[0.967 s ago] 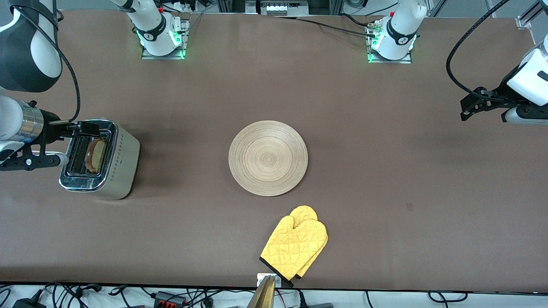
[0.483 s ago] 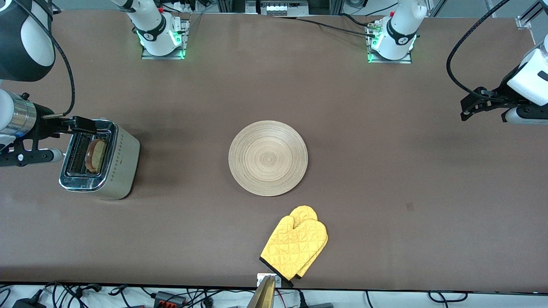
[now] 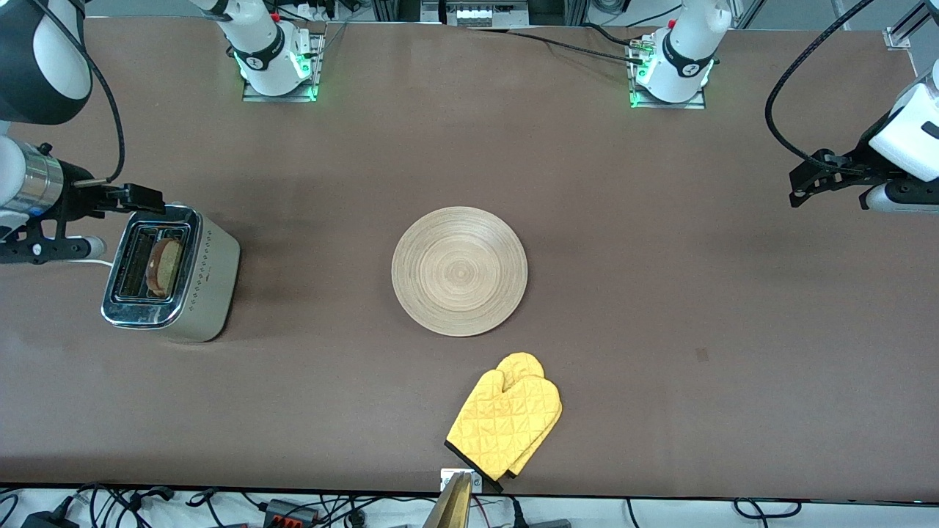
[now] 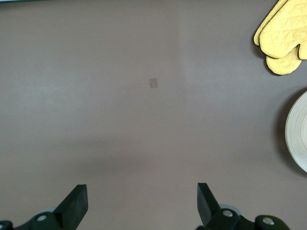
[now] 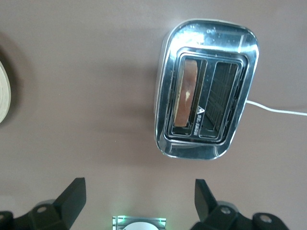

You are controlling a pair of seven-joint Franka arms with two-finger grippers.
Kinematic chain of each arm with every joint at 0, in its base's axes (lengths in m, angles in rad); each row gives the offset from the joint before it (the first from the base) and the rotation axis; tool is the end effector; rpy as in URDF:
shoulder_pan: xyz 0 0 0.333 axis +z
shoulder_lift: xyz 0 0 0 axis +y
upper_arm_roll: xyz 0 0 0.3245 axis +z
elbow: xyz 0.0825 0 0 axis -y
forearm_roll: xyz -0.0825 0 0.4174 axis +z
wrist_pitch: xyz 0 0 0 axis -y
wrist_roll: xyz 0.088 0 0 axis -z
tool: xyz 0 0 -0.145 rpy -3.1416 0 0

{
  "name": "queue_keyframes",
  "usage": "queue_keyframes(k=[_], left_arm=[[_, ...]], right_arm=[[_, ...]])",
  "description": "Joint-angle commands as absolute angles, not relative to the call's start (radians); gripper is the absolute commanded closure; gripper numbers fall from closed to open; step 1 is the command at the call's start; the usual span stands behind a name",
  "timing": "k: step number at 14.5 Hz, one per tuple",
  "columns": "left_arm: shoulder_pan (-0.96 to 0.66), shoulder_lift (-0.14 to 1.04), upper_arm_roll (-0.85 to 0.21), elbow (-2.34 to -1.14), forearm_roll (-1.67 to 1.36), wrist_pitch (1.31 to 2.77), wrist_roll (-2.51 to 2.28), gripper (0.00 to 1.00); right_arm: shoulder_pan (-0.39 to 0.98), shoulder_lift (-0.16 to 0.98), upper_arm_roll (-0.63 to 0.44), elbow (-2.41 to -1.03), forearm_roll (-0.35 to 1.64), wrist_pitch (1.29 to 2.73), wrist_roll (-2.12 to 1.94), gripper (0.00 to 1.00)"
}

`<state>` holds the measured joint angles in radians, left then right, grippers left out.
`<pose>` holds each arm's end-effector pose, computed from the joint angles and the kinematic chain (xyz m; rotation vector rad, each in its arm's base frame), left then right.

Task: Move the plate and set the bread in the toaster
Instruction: 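Open the right gripper and lift it away from the toaster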

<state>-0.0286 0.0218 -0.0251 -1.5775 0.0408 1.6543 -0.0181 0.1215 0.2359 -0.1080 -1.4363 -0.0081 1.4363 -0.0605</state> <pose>0.6044 -0.0267 0.5864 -3.1016 0.0587 -0.0875 0.6310 0.0136 0.5083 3.0900 0.1142 -0.3654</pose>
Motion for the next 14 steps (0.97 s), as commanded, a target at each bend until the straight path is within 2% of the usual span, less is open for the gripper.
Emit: queue_keyframes(k=[1, 4, 6, 8, 11, 14], left_arm=[[-0.026, 0.031, -0.026, -1.555, 0.057, 1.637, -0.023, 0.00], [-0.026, 0.031, -0.026, -1.555, 0.057, 1.638, -0.023, 0.00], [-0.026, 0.031, -0.026, -1.555, 0.057, 1.638, -0.023, 0.00], [-0.026, 0.031, -0.026, -1.555, 0.055, 1.638, -0.025, 0.00], [-0.028, 0.031, -0.026, -1.555, 0.057, 1.638, -0.025, 0.00], [-0.026, 0.031, -0.026, -1.555, 0.055, 1.638, -0.025, 0.00]], right_arm=[[0.107, 0.187, -0.104, -1.497, 0.011, 1.456, -0.048, 0.00], [0.092, 0.152, -0.098, -1.535, 0.012, 1.498, -0.057, 0.00], [0.100, 0.076, -0.072, -1.595, 0.005, 1.566, -0.043, 0.00], [0.083, 0.045, -0.071, -1.636, 0.000, 1.583, -0.043, 0.00], [0.042, 0.034, -0.061, -1.697, -0.034, 1.600, -0.051, 0.00], [-0.063, 0.054, 0.032, -1.669, -0.037, 1.554, -0.054, 0.00]])
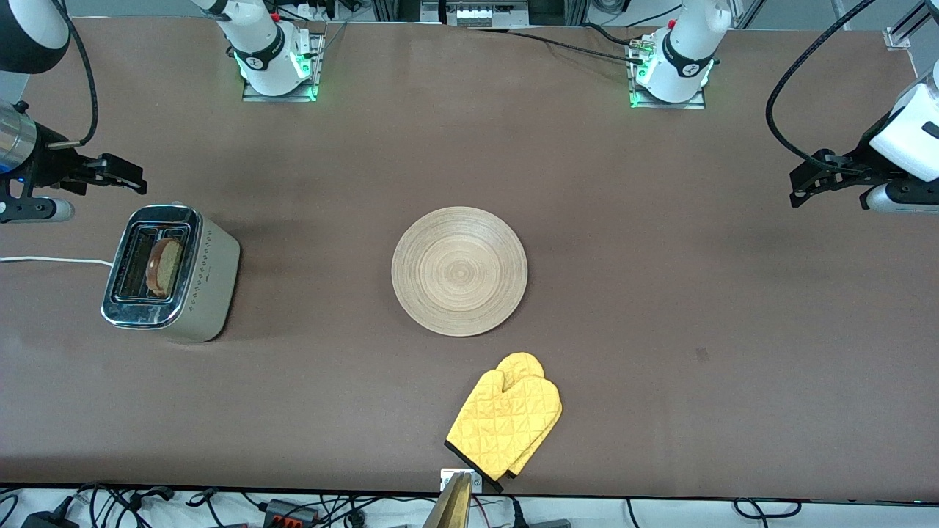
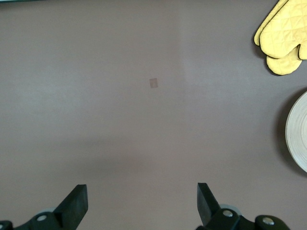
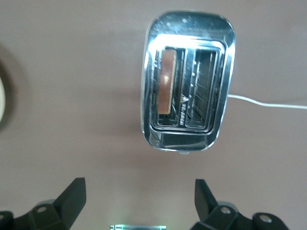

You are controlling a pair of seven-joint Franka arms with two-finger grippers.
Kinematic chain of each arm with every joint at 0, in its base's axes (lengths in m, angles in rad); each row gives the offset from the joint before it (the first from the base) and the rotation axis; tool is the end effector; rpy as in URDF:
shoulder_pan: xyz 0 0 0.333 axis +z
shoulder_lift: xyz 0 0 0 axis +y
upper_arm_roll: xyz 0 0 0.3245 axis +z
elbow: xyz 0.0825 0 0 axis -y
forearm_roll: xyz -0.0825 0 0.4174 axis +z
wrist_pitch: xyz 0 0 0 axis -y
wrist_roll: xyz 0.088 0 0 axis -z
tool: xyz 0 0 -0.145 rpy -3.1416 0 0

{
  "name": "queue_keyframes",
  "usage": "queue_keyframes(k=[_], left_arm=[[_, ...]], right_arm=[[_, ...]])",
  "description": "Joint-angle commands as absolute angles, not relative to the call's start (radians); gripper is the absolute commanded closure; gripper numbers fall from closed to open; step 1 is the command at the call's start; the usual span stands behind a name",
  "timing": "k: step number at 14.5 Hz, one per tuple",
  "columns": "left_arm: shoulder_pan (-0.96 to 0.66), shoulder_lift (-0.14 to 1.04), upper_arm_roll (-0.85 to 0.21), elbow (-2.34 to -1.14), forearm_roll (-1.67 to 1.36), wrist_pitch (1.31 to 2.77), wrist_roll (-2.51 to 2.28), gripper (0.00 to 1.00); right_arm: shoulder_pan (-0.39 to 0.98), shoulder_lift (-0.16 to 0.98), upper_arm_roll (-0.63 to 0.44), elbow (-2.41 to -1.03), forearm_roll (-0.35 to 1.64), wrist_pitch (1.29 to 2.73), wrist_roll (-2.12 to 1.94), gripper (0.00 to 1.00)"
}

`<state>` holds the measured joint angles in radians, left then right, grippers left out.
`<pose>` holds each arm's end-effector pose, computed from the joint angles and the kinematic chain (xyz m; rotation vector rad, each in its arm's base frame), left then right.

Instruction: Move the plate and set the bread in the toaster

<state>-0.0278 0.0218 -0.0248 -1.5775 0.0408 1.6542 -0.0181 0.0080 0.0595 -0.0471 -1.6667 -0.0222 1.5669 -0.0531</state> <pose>0.6044 -0.0261 0.5864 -3.1016 0.0570 -0.0873 0.5901 -0.0258 0.5119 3.1139 0.0242 -0.2500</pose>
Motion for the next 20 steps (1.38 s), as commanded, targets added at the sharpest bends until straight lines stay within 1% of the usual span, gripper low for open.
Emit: queue_keyframes(k=[1, 6, 11, 13, 20], left_arm=[[-0.026, 0.031, -0.026, -1.555, 0.055, 1.638, -0.025, 0.00], [-0.026, 0.031, -0.026, -1.555, 0.055, 1.637, -0.025, 0.00], [-0.026, 0.031, -0.026, -1.555, 0.055, 1.638, -0.025, 0.00], [-0.028, 0.031, -0.026, -1.555, 0.055, 1.638, -0.025, 0.00], [-0.026, 0.031, -0.025, -1.555, 0.057, 1.638, -0.025, 0.00]], right_arm=[[-0.070, 0.055, 0.050, -1.661, -0.043, 1.552, -0.052, 0.00], [-0.069, 0.060, 0.075, -1.644, -0.051, 1.572, -0.044, 0.00], [-0.064, 0.069, 0.075, -1.602, -0.055, 1.575, -0.040, 0.00], [-0.045, 0.066, 0.077, -1.580, -0.086, 1.551, -0.040, 0.00], [-0.054, 0.069, 0.072, -1.578, -0.041, 1.554, -0.044, 0.00]])
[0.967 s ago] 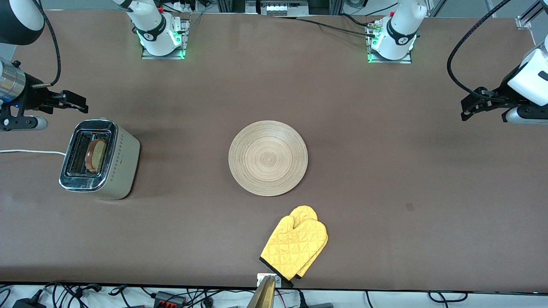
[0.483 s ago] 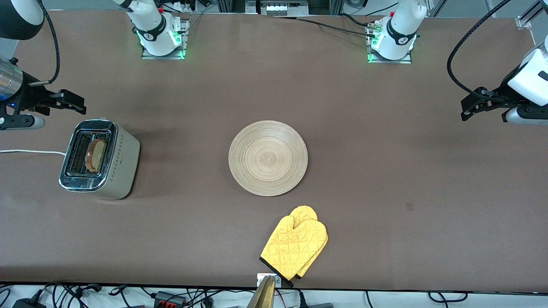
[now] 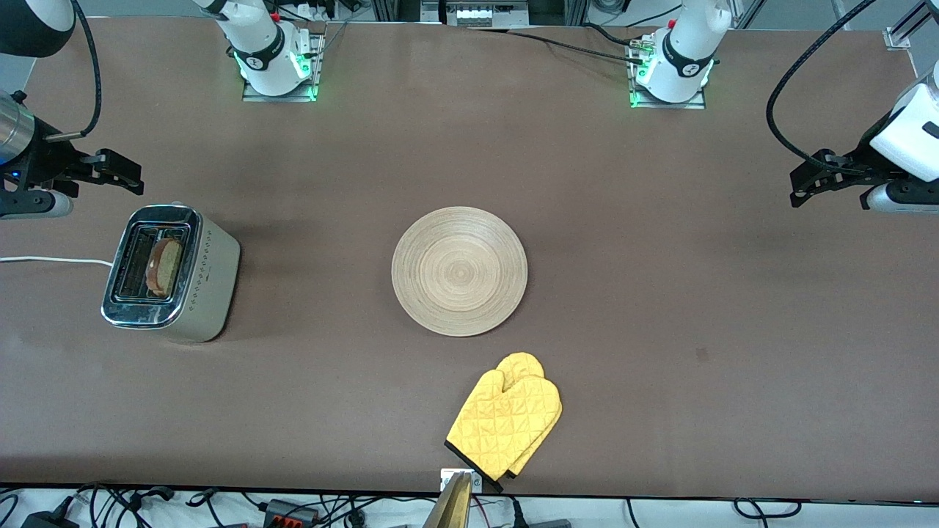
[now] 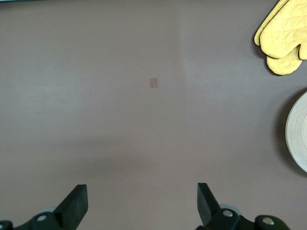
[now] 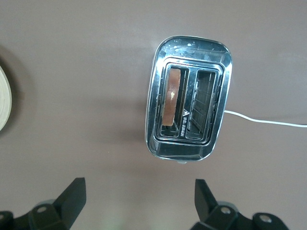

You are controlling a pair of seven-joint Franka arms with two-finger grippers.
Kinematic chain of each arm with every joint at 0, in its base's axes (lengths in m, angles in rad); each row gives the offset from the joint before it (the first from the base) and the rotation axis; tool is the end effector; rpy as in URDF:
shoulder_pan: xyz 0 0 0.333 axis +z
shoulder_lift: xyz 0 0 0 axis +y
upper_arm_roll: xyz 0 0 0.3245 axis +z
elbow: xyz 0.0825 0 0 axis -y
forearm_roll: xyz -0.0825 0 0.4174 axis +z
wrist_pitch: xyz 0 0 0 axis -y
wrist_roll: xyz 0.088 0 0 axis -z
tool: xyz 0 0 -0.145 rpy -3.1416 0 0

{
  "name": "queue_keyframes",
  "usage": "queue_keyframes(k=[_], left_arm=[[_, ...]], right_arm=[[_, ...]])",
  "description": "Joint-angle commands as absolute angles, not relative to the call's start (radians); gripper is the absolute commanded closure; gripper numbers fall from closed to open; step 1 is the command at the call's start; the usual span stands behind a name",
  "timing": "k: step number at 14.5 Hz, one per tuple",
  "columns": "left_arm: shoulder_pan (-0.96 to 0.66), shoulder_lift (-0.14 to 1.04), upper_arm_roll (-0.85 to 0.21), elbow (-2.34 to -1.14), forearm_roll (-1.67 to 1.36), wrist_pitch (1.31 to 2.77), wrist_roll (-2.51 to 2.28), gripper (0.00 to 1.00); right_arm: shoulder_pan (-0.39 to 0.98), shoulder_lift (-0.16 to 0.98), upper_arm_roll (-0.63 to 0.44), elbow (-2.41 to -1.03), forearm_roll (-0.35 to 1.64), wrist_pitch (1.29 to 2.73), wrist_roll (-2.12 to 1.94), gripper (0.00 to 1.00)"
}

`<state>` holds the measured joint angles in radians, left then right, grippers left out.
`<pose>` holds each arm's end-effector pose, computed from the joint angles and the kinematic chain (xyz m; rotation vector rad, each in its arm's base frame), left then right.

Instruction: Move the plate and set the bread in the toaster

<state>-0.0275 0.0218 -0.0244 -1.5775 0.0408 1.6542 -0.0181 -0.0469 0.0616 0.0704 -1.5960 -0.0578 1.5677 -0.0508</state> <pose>0.6044 -0.0257 0.5864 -3.1016 0.0559 -0.0873 0.6000 0.0047 0.5458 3.0840 0.1184 -0.1397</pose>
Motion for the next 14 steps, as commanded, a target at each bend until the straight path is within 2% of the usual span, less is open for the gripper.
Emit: queue_keyframes(k=[1, 5, 14], left_arm=[[-0.026, 0.031, -0.025, -1.555, 0.057, 1.638, -0.025, 0.00], [-0.026, 0.031, -0.025, -1.555, 0.057, 1.638, -0.025, 0.00], [-0.026, 0.031, -0.025, -1.555, 0.057, 1.638, -0.026, 0.00]], right_arm=[[-0.055, 0.068, 0.068, -1.578, -0.043, 1.555, -0.044, 0.00], [-0.049, 0.086, 0.074, -1.520, -0.046, 1.546, -0.054, 0.00], [-0.044, 0.090, 0.078, -1.516, -0.041, 1.540, -0.046, 0.00]])
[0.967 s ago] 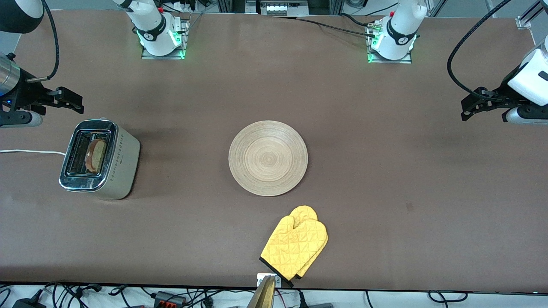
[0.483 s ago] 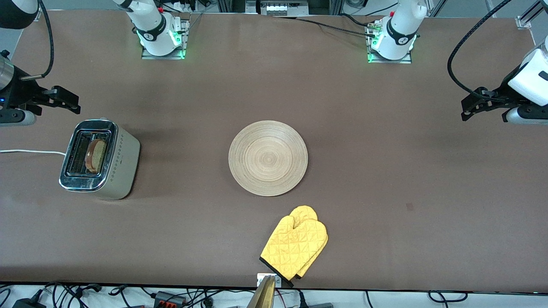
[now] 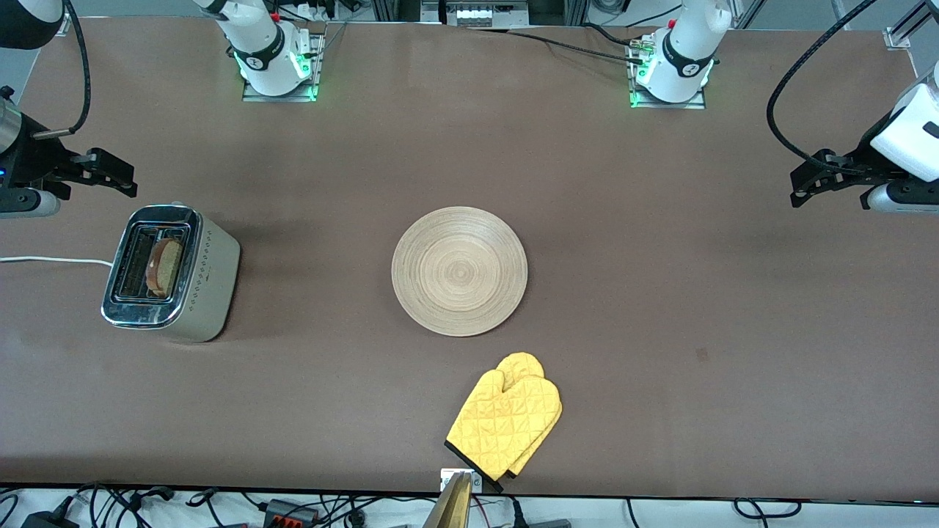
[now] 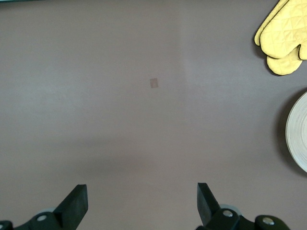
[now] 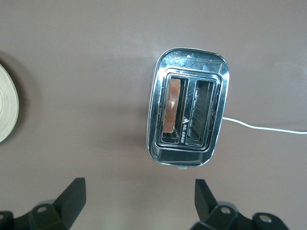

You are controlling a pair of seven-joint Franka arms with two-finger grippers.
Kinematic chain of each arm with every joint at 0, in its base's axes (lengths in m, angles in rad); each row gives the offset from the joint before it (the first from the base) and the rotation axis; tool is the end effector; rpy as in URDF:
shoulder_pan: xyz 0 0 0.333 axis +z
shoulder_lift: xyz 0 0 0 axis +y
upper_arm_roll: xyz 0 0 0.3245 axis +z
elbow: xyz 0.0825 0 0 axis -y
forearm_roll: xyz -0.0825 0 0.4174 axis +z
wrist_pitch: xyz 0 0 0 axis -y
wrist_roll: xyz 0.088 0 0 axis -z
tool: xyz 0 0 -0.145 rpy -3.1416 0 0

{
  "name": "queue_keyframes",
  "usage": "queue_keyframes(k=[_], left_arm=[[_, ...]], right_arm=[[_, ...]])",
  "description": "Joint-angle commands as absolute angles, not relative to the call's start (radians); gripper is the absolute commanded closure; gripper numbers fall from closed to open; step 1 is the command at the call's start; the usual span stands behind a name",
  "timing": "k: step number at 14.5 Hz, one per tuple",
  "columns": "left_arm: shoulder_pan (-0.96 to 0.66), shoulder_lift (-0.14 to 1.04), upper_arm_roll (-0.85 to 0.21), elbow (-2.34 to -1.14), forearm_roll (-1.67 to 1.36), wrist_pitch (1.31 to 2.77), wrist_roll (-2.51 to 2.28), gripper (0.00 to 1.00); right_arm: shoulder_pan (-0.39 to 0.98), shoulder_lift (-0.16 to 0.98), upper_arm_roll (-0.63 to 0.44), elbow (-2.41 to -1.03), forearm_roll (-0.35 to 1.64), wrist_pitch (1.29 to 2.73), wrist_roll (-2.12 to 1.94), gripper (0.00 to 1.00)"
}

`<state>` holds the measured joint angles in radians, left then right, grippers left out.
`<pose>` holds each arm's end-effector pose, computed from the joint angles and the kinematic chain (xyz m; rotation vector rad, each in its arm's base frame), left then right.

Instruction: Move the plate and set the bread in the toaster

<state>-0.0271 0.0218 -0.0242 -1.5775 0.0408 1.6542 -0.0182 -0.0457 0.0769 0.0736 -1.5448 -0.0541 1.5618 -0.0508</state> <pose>0.6045 -0.0253 0.5864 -3.1016 0.0548 -0.0873 0.6074 0.0076 0.5616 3.0900 0.1233 -0.0932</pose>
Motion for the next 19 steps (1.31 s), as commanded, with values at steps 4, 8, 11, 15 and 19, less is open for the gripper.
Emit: queue_keyframes(k=[4, 8, 11, 15, 19], left_arm=[[-0.026, 0.031, -0.025, -1.555, 0.055, 1.638, -0.026, 0.00], [-0.026, 0.031, -0.025, -1.555, 0.057, 1.638, -0.025, 0.00], [-0.026, 0.031, -0.025, -1.555, 0.057, 1.638, -0.026, 0.00], [-0.026, 0.031, -0.025, -1.555, 0.055, 1.638, -0.026, 0.00], [-0.026, 0.031, -0.025, -1.555, 0.057, 1.637, -0.026, 0.00]], right_arm=[[-0.037, 0.091, 0.080, -1.509, -0.040, 1.525, -0.043, 0.00], [-0.041, 0.094, 0.080, -1.511, -0.040, 1.520, -0.043, 0.00], [-0.040, 0.100, 0.080, -1.509, -0.041, 1.522, -0.043, 0.00], [-0.037, 0.100, 0.080, -1.509, -0.040, 1.522, -0.043, 0.00], [-0.037, 0.100, 0.081, -1.509, -0.041, 1.522, -0.046, 0.00]])
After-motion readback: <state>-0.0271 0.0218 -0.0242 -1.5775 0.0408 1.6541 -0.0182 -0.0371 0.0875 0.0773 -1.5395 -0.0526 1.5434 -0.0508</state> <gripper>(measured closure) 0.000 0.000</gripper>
